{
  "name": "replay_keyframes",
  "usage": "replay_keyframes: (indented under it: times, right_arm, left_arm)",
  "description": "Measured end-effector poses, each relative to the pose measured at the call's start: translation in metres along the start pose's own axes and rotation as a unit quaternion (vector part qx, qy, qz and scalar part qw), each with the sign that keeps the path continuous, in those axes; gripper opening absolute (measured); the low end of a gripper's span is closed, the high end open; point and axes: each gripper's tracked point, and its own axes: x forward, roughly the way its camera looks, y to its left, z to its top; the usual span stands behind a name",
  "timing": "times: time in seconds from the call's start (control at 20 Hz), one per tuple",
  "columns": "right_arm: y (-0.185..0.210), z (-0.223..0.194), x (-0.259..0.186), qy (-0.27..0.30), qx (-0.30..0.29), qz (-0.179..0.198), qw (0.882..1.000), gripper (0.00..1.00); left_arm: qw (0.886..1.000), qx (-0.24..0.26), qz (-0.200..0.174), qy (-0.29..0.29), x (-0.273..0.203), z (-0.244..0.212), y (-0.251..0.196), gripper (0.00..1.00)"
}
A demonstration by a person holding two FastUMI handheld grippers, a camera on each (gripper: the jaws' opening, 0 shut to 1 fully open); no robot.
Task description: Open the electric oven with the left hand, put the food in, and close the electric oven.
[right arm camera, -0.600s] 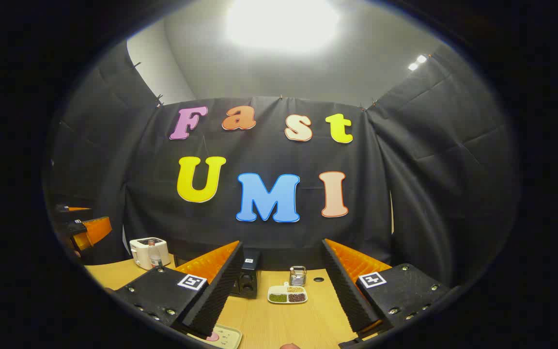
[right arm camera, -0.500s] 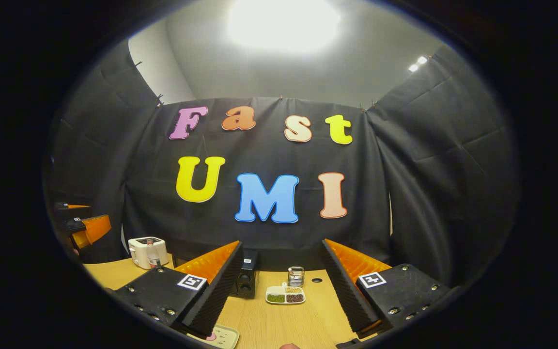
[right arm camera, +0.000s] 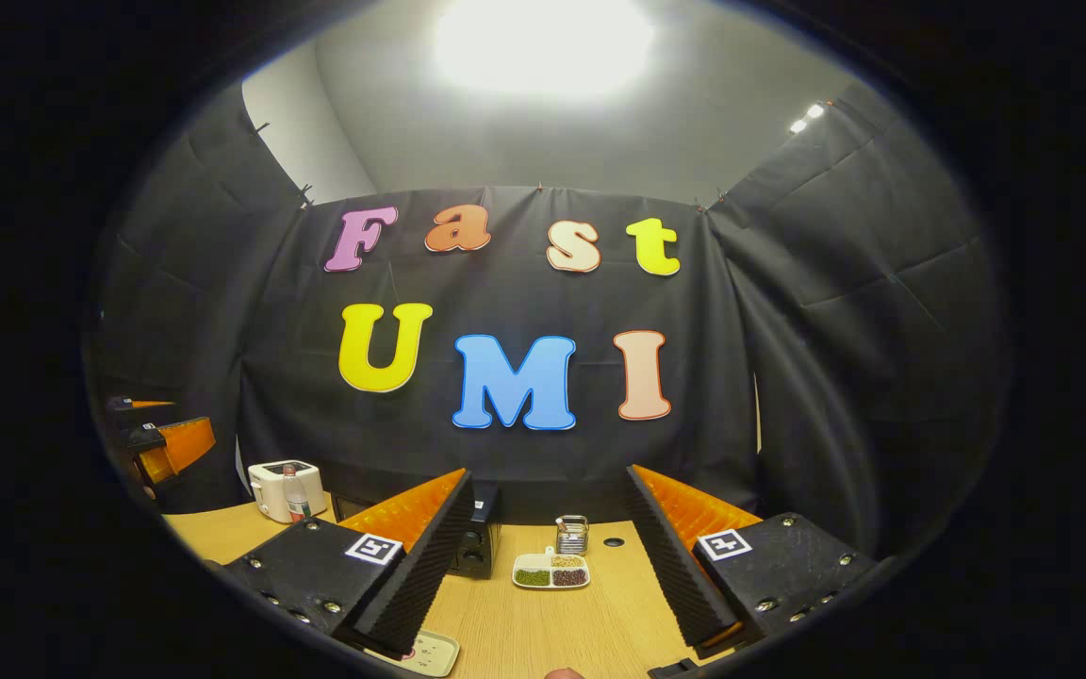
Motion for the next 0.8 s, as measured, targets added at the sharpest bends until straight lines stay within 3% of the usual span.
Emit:
replay_keyframes:
  times: [0.25, 0.3, 0.35, 0.8]
  right_arm:
    - [-0.008, -0.003, -0.002, -0.001, 0.001, 0.008, 1.0, 0.98]
    - [-0.01, -0.005, -0.002, -0.002, 0.001, 0.011, 1.0, 0.99]
    - [-0.012, -0.005, -0.003, -0.002, 0.003, 0.014, 1.0, 0.99]
    - [-0.034, -0.021, -0.004, 0.007, 0.021, 0.027, 0.999, 0.98]
  left_arm:
    - [1.0, 0.0, 0.001, -0.003, 0.0, 0.004, -0.01, 1.0]
    - [1.0, -0.001, 0.001, -0.004, 0.0, 0.005, -0.013, 0.9]
    - [1.0, -0.001, 0.002, -0.004, 0.002, 0.007, -0.015, 1.0]
    - [1.0, -0.009, 0.029, -0.006, 0.047, 0.002, -0.012, 1.0]
